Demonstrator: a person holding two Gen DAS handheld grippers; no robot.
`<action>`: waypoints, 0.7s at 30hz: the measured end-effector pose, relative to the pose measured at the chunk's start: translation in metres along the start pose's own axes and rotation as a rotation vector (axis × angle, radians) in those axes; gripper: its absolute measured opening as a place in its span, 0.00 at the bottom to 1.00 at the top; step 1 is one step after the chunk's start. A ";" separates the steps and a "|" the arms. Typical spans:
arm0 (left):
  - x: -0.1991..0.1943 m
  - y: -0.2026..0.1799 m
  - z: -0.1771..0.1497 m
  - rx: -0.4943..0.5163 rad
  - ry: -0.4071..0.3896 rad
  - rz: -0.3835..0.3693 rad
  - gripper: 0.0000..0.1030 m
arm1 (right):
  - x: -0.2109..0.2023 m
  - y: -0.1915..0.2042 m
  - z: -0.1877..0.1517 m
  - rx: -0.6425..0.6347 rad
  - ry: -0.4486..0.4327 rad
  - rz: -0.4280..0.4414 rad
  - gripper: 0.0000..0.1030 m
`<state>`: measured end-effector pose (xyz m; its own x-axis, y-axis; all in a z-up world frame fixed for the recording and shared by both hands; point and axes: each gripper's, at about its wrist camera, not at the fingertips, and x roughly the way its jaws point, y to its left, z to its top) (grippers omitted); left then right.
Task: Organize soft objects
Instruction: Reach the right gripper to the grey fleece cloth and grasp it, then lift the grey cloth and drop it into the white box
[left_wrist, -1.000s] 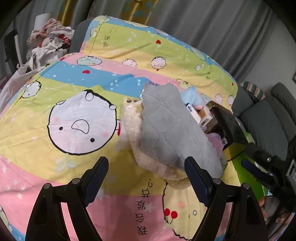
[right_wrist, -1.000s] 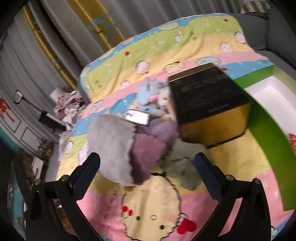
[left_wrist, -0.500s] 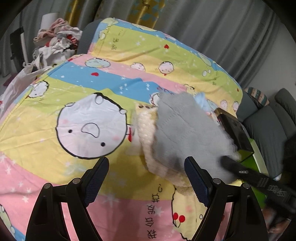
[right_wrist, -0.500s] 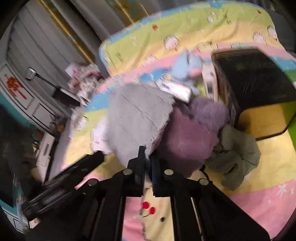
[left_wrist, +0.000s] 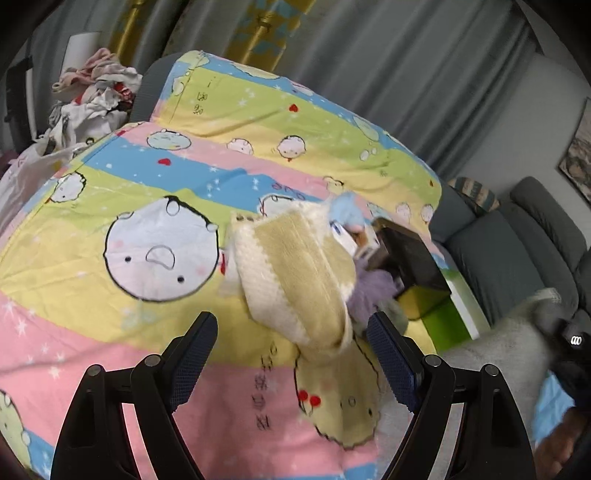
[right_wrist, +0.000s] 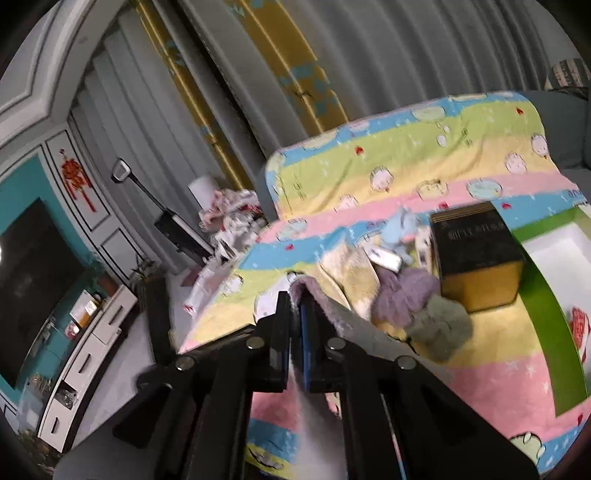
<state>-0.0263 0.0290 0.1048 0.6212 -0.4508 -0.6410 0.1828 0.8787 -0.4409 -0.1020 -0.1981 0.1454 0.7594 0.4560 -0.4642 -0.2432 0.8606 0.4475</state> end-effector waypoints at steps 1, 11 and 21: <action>-0.002 -0.002 -0.003 0.003 0.004 0.004 0.82 | 0.007 -0.005 -0.002 0.014 0.022 0.000 0.05; 0.005 -0.002 -0.053 -0.013 0.120 -0.012 0.82 | 0.059 -0.034 -0.064 0.068 0.268 -0.097 0.07; 0.041 -0.012 -0.080 0.033 0.235 0.006 0.82 | 0.059 -0.094 -0.092 0.306 0.380 -0.151 0.66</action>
<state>-0.0637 -0.0129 0.0338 0.4284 -0.4661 -0.7741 0.2064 0.8845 -0.4183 -0.0899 -0.2317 0.0059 0.4857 0.4313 -0.7603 0.0833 0.8430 0.5314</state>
